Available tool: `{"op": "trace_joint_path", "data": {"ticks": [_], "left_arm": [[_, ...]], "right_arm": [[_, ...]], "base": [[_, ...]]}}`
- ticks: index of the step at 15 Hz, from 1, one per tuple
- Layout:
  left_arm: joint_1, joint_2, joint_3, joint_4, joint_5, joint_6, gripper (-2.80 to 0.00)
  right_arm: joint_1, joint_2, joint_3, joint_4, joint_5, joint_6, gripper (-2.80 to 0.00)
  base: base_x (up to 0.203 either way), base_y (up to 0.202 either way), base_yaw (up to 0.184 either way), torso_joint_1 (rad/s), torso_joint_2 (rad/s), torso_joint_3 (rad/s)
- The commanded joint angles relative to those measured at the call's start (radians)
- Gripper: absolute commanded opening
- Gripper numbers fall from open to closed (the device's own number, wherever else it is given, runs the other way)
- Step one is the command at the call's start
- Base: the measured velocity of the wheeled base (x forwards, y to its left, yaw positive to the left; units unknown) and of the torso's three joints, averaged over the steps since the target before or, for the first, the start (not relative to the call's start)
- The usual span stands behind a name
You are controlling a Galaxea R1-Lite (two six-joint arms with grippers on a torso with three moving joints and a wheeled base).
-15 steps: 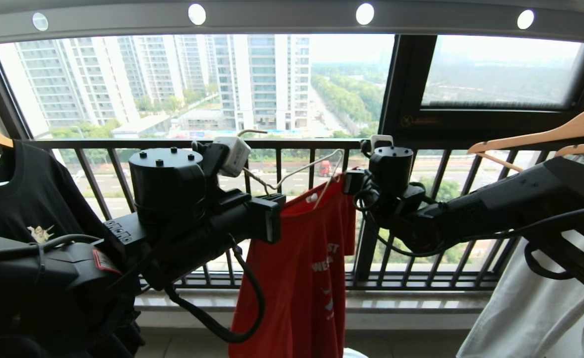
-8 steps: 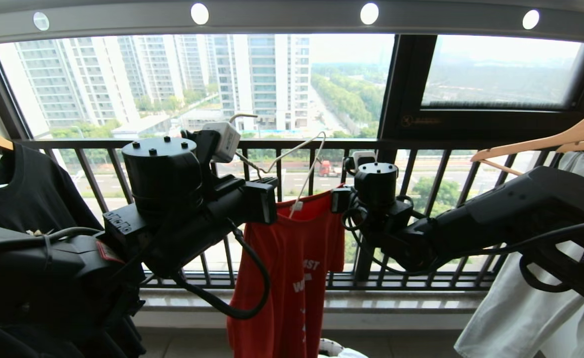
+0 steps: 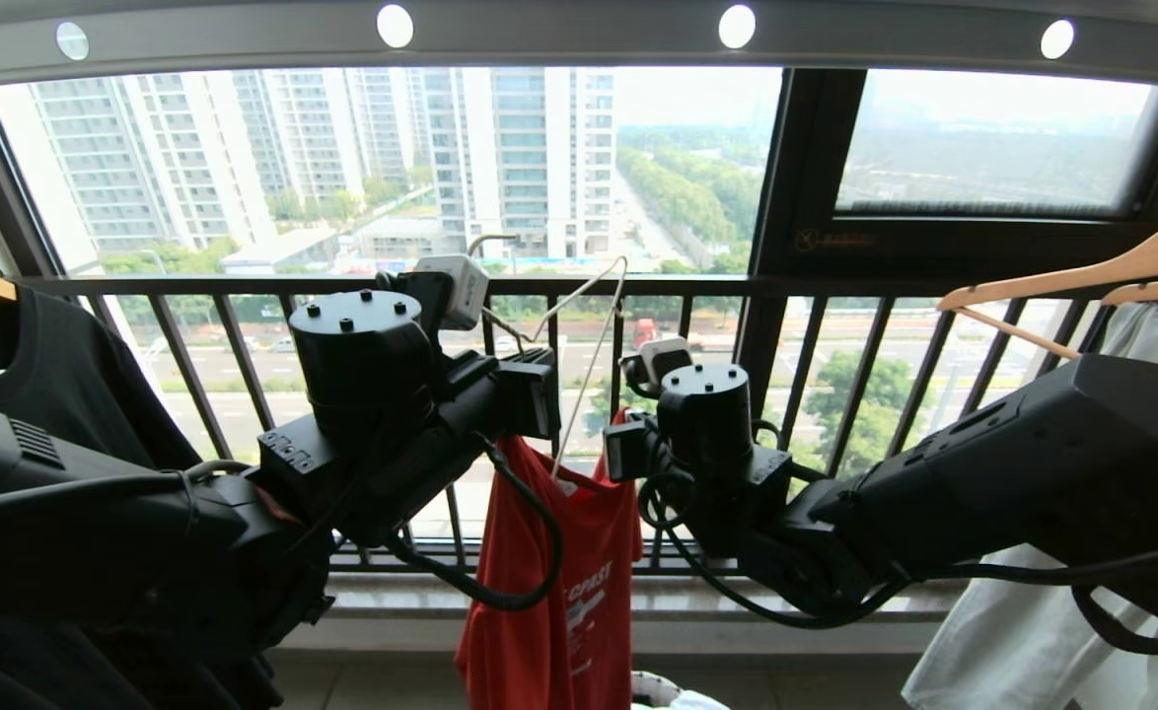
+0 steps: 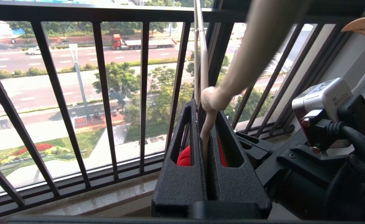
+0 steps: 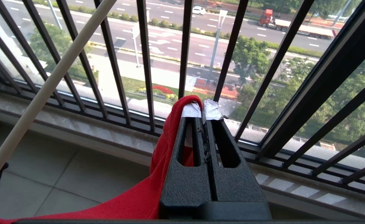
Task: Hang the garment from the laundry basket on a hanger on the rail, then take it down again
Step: Take the clothes off the clothes rack, then put clothes in the basket
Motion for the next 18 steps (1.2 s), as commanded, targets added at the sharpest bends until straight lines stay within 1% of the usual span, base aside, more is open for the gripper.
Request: {"op": "trace_joint_path", "data": {"ticks": [1, 2, 4, 6, 7, 9, 12, 14, 16, 18], "left_arm": [[0.001, 0.013, -0.009, -0.006, 0.01, -0.001, -2.8], [0.001, 0.018, -0.016, -0.007, 0.017, -0.004, -2.8], [0.002, 0.054, -0.039, -0.024, 0.073, -0.005, -2.8], [0.003, 0.087, -0.046, -0.11, 0.092, -0.002, -2.8], [0.004, 0.091, -0.046, -0.131, 0.096, 0.0, -2.8], [0.012, 0.092, -0.057, -0.131, 0.1, 0.0, -2.8], [0.023, 0.121, -0.094, -0.131, 0.155, 0.0, -2.8], [0.035, 0.13, -0.104, -0.133, 0.166, -0.001, -2.8], [0.04, 0.131, -0.104, -0.133, 0.166, 0.0, -2.8], [0.044, 0.134, -0.111, -0.133, 0.166, -0.001, -2.8]], "right_arm": [[0.03, -0.03, 0.043, -0.005, 0.021, -0.011, -2.8], [0.037, -0.03, 0.049, -0.005, 0.022, -0.014, -2.8], [0.043, -0.034, 0.076, -0.005, 0.044, -0.038, -2.8], [0.051, -0.061, 0.106, -0.004, 0.099, -0.042, -2.8], [0.059, -0.072, 0.129, -0.003, 0.127, -0.045, -2.8], [0.078, -0.081, 0.166, -0.003, 0.192, -0.048, -2.8], [0.1, -0.112, 0.203, 0.0, 0.253, -0.046, -2.8], [0.116, -0.122, 0.232, 0.001, 0.294, -0.046, -2.8], [0.124, -0.111, 0.228, -0.003, 0.297, -0.047, -2.8], [0.108, -0.105, 0.22, -0.003, 0.295, -0.046, -2.8]], "base": [[0.0, 0.0, 0.0, 0.0, 0.0, 0.0], [0.0, 0.0, 0.0, 0.0, 0.0, 0.0], [0.0, 0.0, 0.0, 0.0, 0.0, 0.0], [0.0, 0.0, 0.0, 0.0, 0.0, 0.0], [0.0, 0.0, 0.0, 0.0, 0.0, 0.0], [0.0, 0.0, 0.0, 0.0, 0.0, 0.0], [0.0, 0.0, 0.0, 0.0, 0.0, 0.0], [0.0, 0.0, 0.0, 0.0, 0.0, 0.0], [0.0, 0.0, 0.0, 0.0, 0.0, 0.0], [0.0, 0.0, 0.0, 0.0, 0.0, 0.0]]}}
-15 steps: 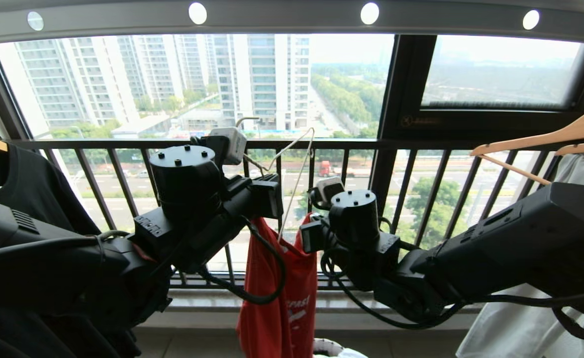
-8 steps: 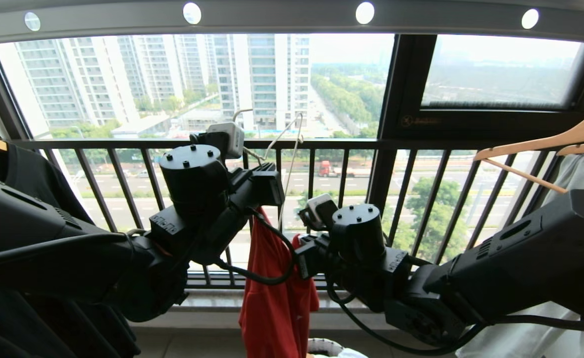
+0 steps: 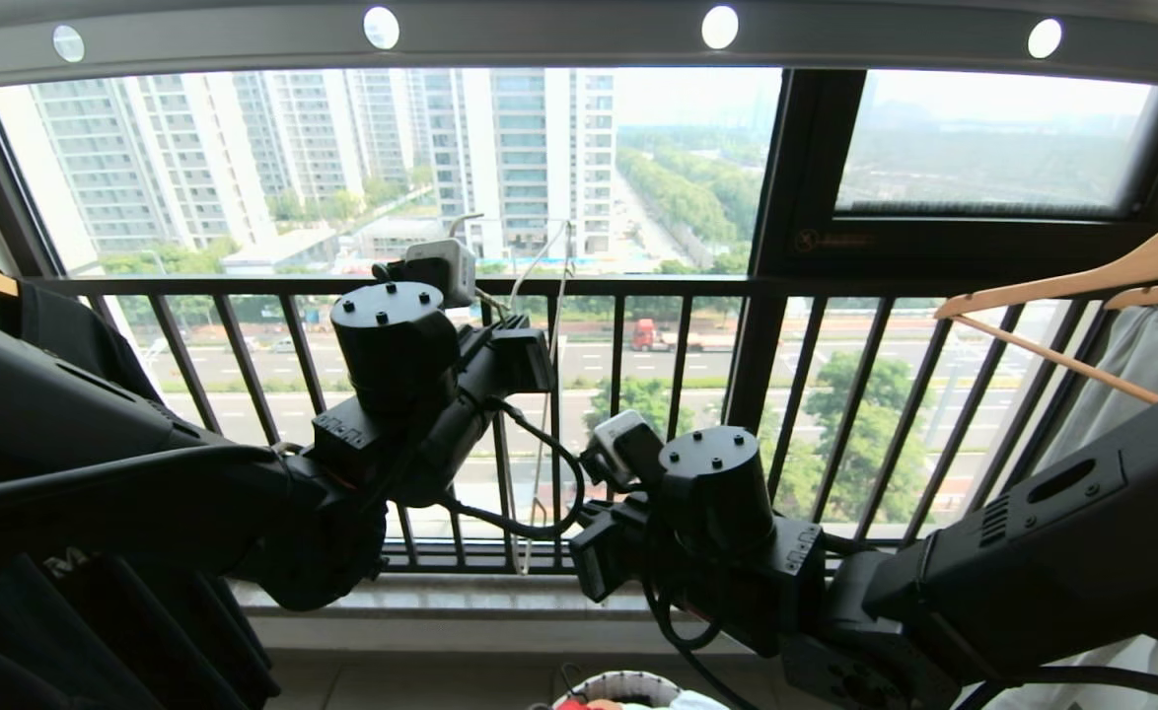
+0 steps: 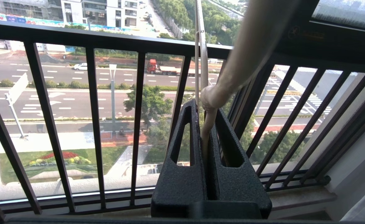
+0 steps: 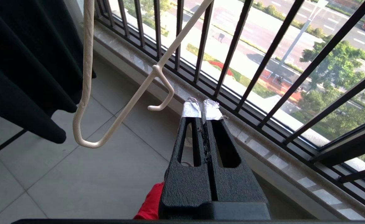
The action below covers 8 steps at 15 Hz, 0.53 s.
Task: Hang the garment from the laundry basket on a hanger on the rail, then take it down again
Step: Put clothes in the basket, then hang the clothes rack on the clothesline
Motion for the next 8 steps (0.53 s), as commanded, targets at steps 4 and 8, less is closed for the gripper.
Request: {"op": "trace_joint_path", "data": {"ticks": [4, 8], "left_arm": [[0.009, -0.005, -0.003, -0.003, 0.001, 0.0, -2.8], [0.009, -0.033, 0.006, 0.006, -0.001, 0.016, -2.8]], "right_arm": [[-0.073, 0.05, -0.058, -0.004, -0.033, -0.005, -2.8], [-0.099, 0.079, -0.078, 0.054, -0.038, -0.011, -2.8]], "base": [[0.0, 0.0, 0.0, 0.0, 0.0, 0.0], [0.0, 0.0, 0.0, 0.0, 0.0, 0.0]]}}
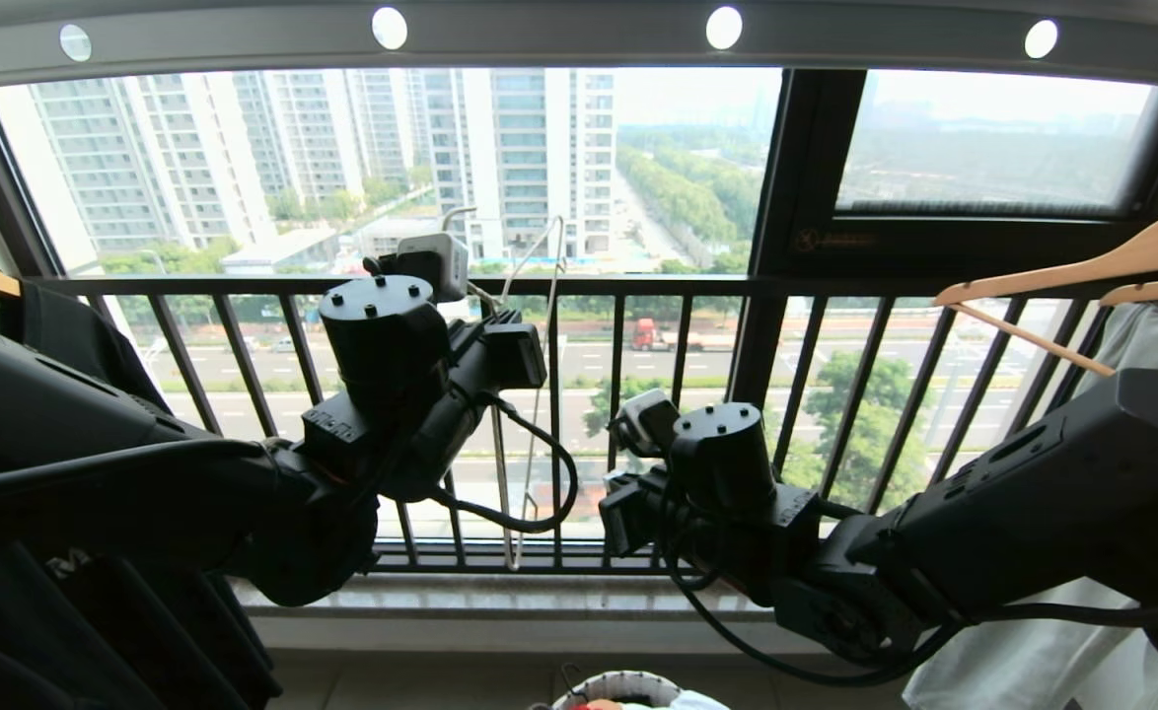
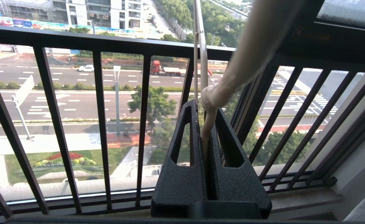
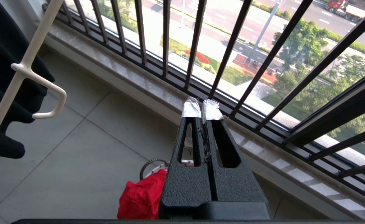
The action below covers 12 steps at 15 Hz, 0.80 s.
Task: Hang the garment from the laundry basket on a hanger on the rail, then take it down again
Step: Hang the clothes rack on the clothesline
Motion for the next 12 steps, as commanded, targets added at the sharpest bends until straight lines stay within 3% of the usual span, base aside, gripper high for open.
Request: {"op": "trace_joint_path", "data": {"ticks": [1, 7, 10, 12], "left_arm": [[-0.001, -0.02, 0.003, -0.002, 0.001, 0.001, -2.8], [-0.001, -0.047, 0.012, 0.094, -0.003, 0.006, -2.8], [-0.001, -0.08, 0.009, 0.216, -0.01, 0.007, -2.8], [-0.001, -0.106, 0.008, 0.297, -0.05, 0.005, -2.8]], "right_arm": [[-0.012, 0.03, -0.019, 0.016, -0.001, 0.001, -2.8], [-0.03, 0.033, -0.027, 0.018, 0.0, 0.001, -2.8], [-0.039, 0.033, -0.03, 0.016, 0.0, -0.001, -2.8], [-0.039, 0.033, -0.03, 0.015, -0.001, -0.001, -2.8]], "base": [[0.0, 0.0, 0.0, 0.0, 0.0, 0.0], [0.0, 0.0, 0.0, 0.0, 0.0, 0.0], [0.0, 0.0, 0.0, 0.0, 0.0, 0.0], [0.0, 0.0, 0.0, 0.0, 0.0, 0.0]]}}
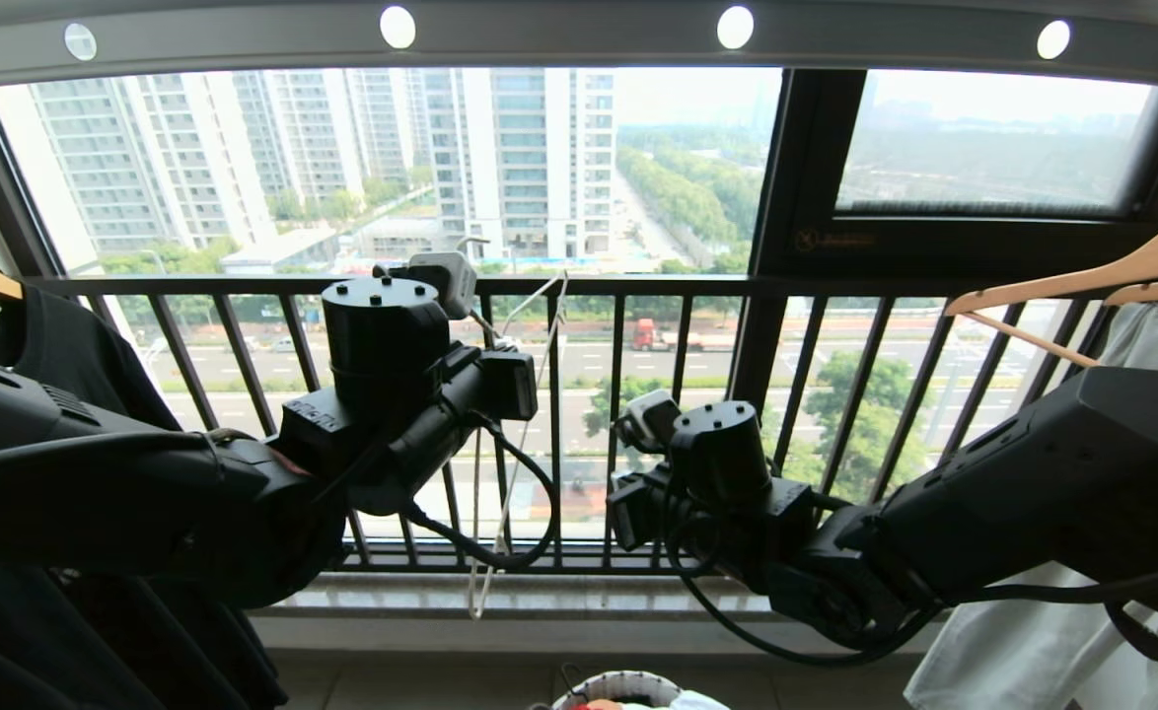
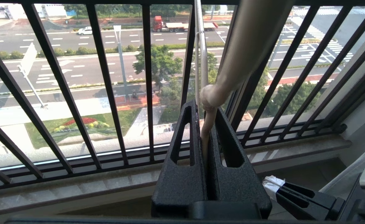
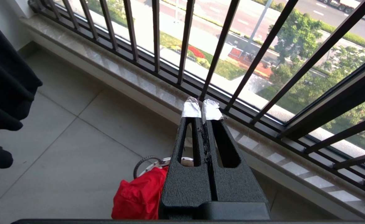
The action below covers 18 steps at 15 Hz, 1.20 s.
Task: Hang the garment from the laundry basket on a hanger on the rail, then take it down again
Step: Hang the clothes rack on the clothesline
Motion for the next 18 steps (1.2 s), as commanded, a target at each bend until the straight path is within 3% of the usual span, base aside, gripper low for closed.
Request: {"op": "trace_joint_path", "data": {"ticks": [1, 8, 15, 17, 18], "left_arm": [[0.0, -0.042, -0.002, 0.061, -0.034, -0.004, -2.8], [-0.009, -0.088, -0.038, 0.289, -0.043, -0.008, -2.8], [-0.023, -0.226, 0.027, 0.283, -0.042, -0.018, -2.8], [-0.044, -0.253, 0.091, 0.209, -0.046, -0.017, -2.8], [-0.045, -0.273, 0.116, 0.142, -0.089, -0.016, -2.8]], "right_arm": [[-0.001, 0.002, 0.0, -0.006, -0.001, -0.001, -2.8], [-0.001, -0.028, 0.002, -0.027, -0.006, -0.002, -2.8], [-0.037, 0.026, -0.016, -0.083, -0.038, -0.067, -2.8], [-0.047, 0.029, -0.021, -0.093, -0.04, -0.086, -2.8], [-0.053, 0.029, -0.021, -0.095, -0.043, -0.096, -2.8]], "base": [[0.0, 0.0, 0.0, 0.0, 0.0, 0.0], [0.0, 0.0, 0.0, 0.0, 0.0, 0.0], [0.0, 0.0, 0.0, 0.0, 0.0, 0.0], [0.0, 0.0, 0.0, 0.0, 0.0, 0.0], [0.0, 0.0, 0.0, 0.0, 0.0, 0.0]]}}
